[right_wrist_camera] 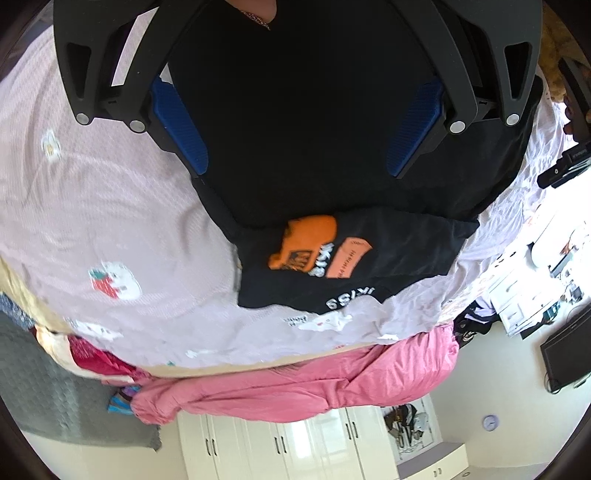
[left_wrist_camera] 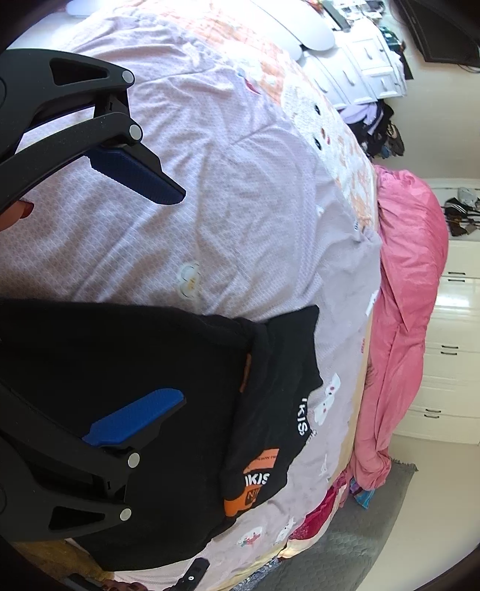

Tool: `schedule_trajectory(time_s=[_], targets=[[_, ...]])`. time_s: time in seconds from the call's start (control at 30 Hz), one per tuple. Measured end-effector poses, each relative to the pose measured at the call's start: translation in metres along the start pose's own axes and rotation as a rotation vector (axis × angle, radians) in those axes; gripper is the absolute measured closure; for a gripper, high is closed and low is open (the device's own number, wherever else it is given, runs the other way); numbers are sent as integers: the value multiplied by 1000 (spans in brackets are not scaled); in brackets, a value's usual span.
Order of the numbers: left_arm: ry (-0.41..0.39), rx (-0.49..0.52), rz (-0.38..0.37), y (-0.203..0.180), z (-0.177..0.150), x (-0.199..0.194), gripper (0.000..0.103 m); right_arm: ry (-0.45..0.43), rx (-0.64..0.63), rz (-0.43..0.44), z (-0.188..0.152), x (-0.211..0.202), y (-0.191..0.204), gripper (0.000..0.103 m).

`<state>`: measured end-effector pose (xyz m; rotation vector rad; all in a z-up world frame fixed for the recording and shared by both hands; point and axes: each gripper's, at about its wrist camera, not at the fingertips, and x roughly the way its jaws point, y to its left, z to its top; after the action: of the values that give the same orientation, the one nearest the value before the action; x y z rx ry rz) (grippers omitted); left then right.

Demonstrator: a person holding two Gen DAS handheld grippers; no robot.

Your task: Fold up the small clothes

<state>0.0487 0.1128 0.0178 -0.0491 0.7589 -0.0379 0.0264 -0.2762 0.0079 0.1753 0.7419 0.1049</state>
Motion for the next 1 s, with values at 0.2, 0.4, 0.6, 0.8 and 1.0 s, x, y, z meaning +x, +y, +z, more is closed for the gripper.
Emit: schedule_trajectory(time_s=[0.2,0.4,0.6,0.8,1.0], targets=[[24,-10,4,4,-11,0,9,32,68,18,-12,-11,-19,6],[51,-12,-21,5,-21,0,9,88,105,14,-25,-19,-33,6],[95,-31,-51,8,-34,1,9,147,118,31,-39,-23,-40,6],[141,-57,-90,12,-47,1,9,196,117,39,-52,-26,-47,6],[176,-56,-94,10,-59,-2,9,223,125,38,-60,-26,-51,22]])
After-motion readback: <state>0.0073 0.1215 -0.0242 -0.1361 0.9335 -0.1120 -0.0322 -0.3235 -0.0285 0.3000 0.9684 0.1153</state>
